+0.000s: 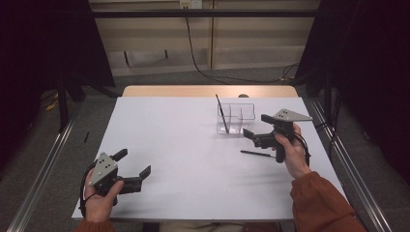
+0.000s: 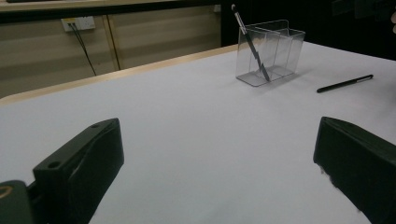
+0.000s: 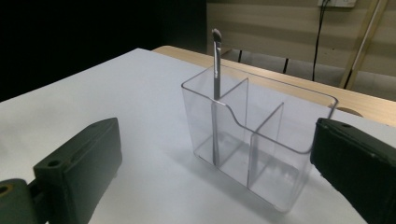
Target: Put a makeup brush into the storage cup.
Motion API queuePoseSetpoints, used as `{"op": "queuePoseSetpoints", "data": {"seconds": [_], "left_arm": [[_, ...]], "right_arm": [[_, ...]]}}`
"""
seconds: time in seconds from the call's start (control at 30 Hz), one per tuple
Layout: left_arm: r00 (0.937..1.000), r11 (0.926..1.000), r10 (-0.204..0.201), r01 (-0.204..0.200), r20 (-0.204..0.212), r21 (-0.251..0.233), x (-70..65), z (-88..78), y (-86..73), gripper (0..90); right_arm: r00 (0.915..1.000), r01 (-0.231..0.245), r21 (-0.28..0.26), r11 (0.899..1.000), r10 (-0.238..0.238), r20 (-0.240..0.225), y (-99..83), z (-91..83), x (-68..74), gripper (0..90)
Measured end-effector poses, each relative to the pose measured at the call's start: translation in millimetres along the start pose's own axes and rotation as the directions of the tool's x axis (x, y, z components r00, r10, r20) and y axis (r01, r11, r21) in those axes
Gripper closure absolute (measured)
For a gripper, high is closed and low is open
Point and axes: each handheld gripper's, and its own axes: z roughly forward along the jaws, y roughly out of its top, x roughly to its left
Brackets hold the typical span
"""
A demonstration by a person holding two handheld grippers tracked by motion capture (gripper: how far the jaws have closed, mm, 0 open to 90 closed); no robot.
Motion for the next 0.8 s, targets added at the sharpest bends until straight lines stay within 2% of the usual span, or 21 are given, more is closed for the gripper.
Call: {"op": "queuePoseSetpoints", "data": {"seconds": [0.07, 0.17, 0.33, 0.47, 0.6, 0.67, 0.8], "left_arm": [[1.0000, 1.0000, -0.004, 0.004, -0.002, -0.002, 1.2, -0.4, -0.2, 1.7], [0.9999, 1.0000, -0.009, 0.009, -0.010, -0.001, 2.1, -0.9, -0.4, 1.6], [0.9999, 1.0000, -0.009, 0.009, -0.008, 0.000, 2.1, -0.4, -0.6, 1.6], [0.9999, 0.9999, -0.010, 0.010, -0.008, 0.000, 3.0, -0.7, -1.0, 1.6], [0.9998, 0.9999, -0.013, 0.013, -0.013, 0.004, 4.2, -0.7, -2.0, 1.6], [0.9997, 0.9998, -0.017, 0.017, -0.018, 0.004, 5.3, -1.8, -3.1, 1.6], [0.9992, 0.9996, -0.030, 0.030, -0.027, 0.002, 7.8, -2.8, -3.7, 1.6]], "right_arm": [[1.0000, -0.010, 0.008, 1.000, 0.010, -0.001, -2.6, -5.8, -0.7, 1.5], [0.9999, -0.008, -0.008, 1.000, 0.008, 0.015, -6.9, -13.4, 1.0, 2.2], [0.9999, -0.008, 0.015, 1.000, 0.008, 0.013, -17.3, -23.7, 0.7, 2.0], [0.9993, -0.034, 0.013, 0.999, 0.034, 0.018, -22.7, -31.0, -2.9, 2.1], [0.9992, -0.030, 0.012, 0.999, 0.030, 0.027, -26.9, -38.0, -1.6, 2.1], [0.9988, -0.021, 0.012, 1.000, 0.020, 0.045, -27.5, -42.2, -0.4, 2.5], [0.9974, -0.030, -0.010, 0.999, 0.031, 0.065, -32.0, -53.1, 0.4, 2.5]]}}
